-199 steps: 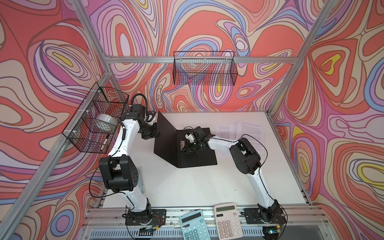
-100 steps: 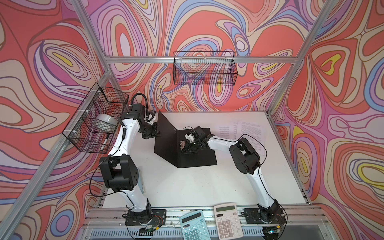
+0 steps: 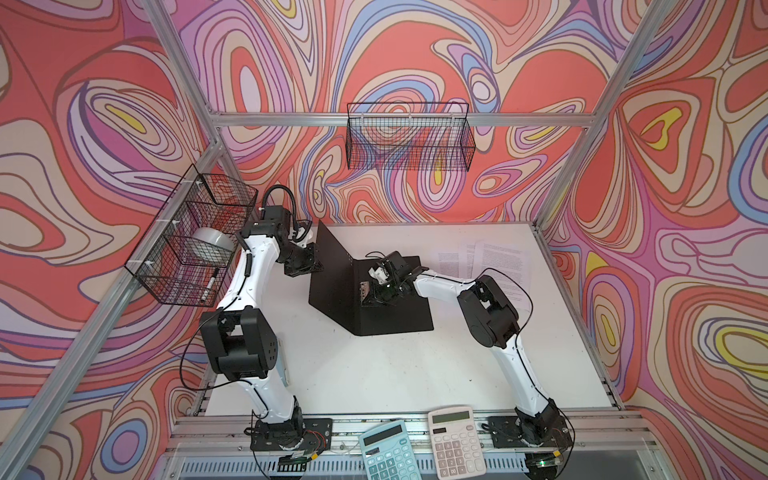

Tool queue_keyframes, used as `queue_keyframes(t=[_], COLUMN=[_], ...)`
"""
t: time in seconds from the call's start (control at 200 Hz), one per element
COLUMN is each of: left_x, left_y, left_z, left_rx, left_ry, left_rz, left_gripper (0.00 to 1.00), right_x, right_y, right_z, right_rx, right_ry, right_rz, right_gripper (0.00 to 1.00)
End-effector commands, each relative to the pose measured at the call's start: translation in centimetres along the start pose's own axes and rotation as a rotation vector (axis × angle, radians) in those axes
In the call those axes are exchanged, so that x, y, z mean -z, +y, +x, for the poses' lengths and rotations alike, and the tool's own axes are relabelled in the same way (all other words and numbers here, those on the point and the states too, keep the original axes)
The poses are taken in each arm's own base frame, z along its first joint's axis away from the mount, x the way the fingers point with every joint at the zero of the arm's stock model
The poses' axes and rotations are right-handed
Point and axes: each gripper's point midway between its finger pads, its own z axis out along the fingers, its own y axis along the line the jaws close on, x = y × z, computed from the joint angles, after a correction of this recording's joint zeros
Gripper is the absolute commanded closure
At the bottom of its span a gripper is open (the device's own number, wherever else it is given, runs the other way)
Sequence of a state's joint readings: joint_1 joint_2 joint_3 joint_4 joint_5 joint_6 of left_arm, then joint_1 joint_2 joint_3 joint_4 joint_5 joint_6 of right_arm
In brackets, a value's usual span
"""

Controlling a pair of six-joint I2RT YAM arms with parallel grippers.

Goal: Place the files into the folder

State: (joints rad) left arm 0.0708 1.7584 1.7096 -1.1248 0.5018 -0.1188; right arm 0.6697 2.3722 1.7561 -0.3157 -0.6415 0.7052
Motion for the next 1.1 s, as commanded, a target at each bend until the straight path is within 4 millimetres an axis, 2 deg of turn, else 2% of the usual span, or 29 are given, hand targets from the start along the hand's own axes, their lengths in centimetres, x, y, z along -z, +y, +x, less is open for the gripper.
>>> queue_keyframes(t=[0.0, 0.185, 0.786, 1.097], left_x=[0.6, 0.6, 1.3, 1.3], left_y=[-1.2, -1.3, -1.7, -1.6], left_z=[0.0, 0.0, -0.4, -0.3], left_rx=[-0.024, -0.029, -0.048, -0.052], left_ry=[0.008, 0.01, 0.0, 0.004], left_rz=[0.048, 0.053, 0.054, 0.048], left_gripper=[1.0, 1.0, 1.0, 1.0], right_x=[-1.3, -1.3, -1.3, -1.4], right_y=[-3.0, -3.4, -7.0, -8.2], right_z=[0.9, 0.9, 1.7, 2.1], right_rx=[-0.024, -0.023, -0.006, 0.005], right_ry=[0.033, 0.038, 0.061, 0.079], right_rz=[0.078, 0.107, 0.327, 0.401], right_gripper=[0.99, 1.0, 1.0, 1.0])
